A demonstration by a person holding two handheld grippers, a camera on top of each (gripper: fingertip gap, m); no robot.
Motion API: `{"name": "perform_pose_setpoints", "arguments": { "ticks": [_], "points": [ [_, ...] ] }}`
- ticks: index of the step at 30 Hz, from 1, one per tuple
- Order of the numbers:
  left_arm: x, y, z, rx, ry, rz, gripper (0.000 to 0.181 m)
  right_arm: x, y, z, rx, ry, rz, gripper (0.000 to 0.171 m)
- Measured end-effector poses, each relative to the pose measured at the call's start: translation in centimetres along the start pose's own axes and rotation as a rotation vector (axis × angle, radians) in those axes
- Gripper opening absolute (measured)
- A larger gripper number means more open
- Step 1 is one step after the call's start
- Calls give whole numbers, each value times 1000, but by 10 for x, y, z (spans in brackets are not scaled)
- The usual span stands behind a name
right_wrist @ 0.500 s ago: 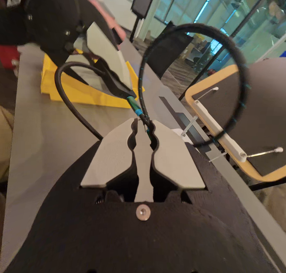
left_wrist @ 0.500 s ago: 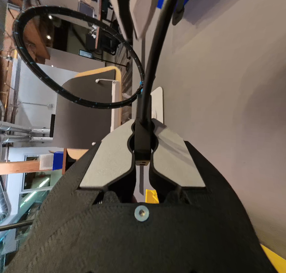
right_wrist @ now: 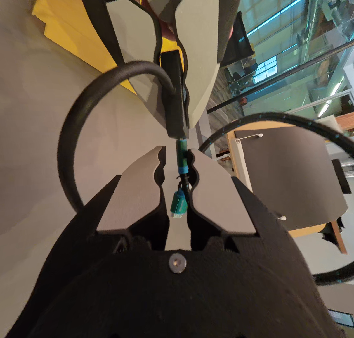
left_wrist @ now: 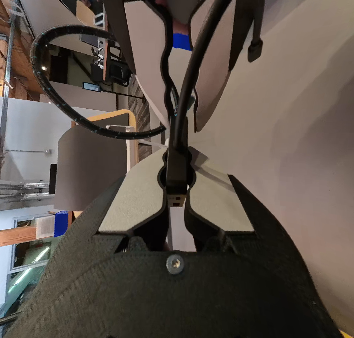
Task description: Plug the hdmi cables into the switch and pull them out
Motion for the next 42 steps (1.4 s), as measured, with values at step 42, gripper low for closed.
{"name": "perform_pose_setpoints", "arguments": {
  "ticks": [42],
  "points": [
    [45, -55, -20, 139, -19, 60, 14, 23, 50, -104, -256, -359, 1, 10]
  ]
}}
Point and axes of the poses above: each gripper's, where its closed fingertips meet, x back along the fingers, z out of its top, y = z × x across the jaws, the point moved 1 cm from there along x, back along the fingers, and after that the axes turned 12 degrees about -y, right-handed, at the moved point
